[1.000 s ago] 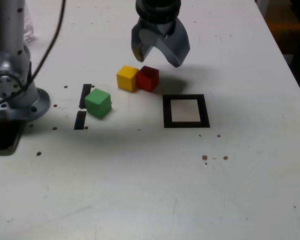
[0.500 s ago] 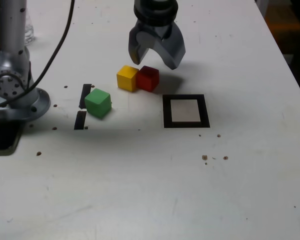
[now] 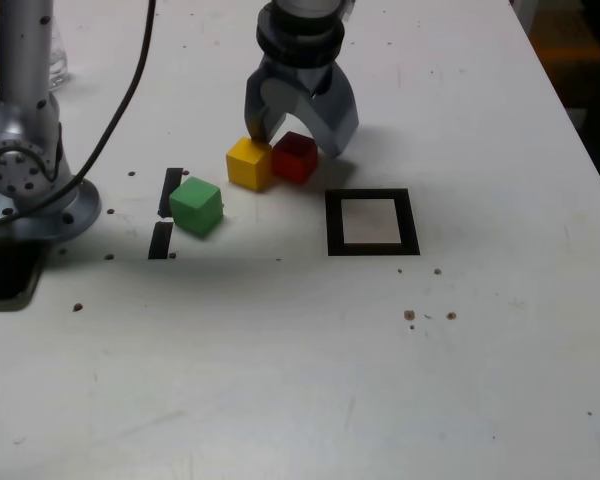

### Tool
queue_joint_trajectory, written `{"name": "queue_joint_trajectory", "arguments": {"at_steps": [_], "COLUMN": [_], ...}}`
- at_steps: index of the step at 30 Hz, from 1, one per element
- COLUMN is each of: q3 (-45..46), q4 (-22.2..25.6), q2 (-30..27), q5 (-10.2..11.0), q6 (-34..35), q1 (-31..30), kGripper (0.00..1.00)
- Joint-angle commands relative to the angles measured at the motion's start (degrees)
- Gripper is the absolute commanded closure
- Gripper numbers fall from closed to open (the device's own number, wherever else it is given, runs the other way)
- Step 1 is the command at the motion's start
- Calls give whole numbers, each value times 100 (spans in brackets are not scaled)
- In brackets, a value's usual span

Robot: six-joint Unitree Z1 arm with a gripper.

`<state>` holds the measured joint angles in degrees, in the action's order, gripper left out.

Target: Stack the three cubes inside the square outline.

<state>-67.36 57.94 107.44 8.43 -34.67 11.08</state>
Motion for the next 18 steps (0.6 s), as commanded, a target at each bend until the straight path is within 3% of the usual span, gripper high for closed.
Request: {"name": "queue_joint_trajectory", "arguments": {"at_steps": [1, 9, 18], "q3": [35, 146, 106], "q4": [-8, -117, -325], "q2": [-23, -39, -48], "q5": [-36, -267, -697], "q6": [-14, -143, -472], "q1": [8, 8, 8], "kGripper": [11, 19, 57]}}
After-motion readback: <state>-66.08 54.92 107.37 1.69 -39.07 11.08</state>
